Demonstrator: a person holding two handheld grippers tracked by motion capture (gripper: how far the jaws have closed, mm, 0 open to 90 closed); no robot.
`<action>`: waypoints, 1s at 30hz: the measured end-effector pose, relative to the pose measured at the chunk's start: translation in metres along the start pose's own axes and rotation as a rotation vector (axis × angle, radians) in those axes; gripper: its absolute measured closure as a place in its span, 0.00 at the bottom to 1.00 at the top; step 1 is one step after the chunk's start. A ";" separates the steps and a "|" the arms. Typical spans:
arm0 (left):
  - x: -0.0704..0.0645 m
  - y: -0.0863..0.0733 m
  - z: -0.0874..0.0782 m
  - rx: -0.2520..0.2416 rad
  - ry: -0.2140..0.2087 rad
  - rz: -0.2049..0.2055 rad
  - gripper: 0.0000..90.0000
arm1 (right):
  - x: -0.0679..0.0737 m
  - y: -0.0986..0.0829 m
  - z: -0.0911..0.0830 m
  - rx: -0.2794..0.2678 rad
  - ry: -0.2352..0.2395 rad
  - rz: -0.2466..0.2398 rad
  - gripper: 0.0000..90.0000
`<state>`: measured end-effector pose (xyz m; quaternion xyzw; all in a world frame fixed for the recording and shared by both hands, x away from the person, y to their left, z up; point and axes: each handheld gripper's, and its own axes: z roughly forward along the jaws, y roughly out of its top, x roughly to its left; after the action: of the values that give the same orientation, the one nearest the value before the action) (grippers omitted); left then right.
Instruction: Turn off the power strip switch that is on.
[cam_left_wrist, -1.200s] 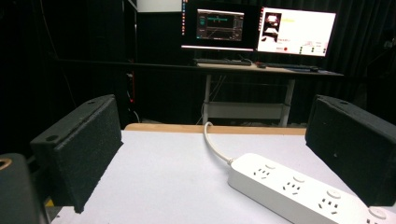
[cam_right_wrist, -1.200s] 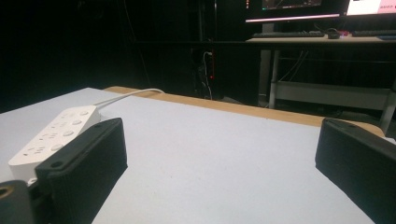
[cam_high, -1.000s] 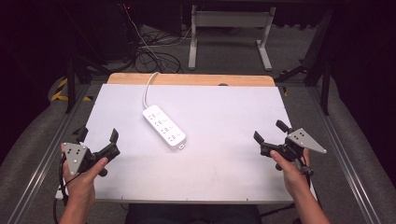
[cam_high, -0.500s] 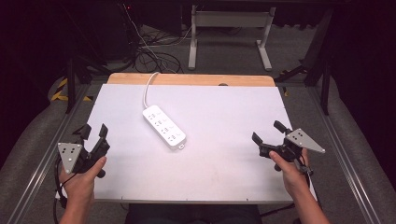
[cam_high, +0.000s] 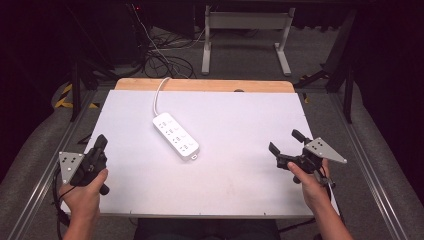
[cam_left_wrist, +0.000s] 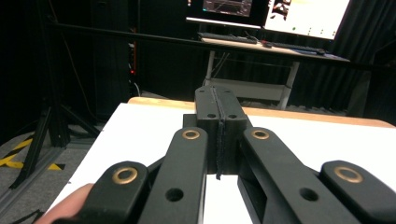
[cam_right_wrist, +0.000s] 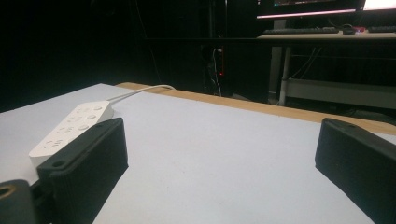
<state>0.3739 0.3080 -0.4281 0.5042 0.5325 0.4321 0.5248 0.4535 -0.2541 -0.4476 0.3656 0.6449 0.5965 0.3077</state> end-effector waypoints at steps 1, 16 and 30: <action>0.000 0.000 0.000 0.000 0.000 0.000 1.00 | 0.000 0.000 0.000 0.000 0.000 0.000 0.03; 0.003 0.024 0.033 0.059 -0.016 0.056 1.00 | -0.002 -0.001 0.004 0.010 -0.003 0.002 0.03; -0.031 0.047 0.088 0.174 -0.085 0.212 1.00 | -0.007 0.002 0.005 0.001 0.000 0.011 0.04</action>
<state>0.4640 0.2772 -0.3843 0.6189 0.4892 0.4156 0.4526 0.4619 -0.2576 -0.4466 0.3693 0.6432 0.5978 0.3043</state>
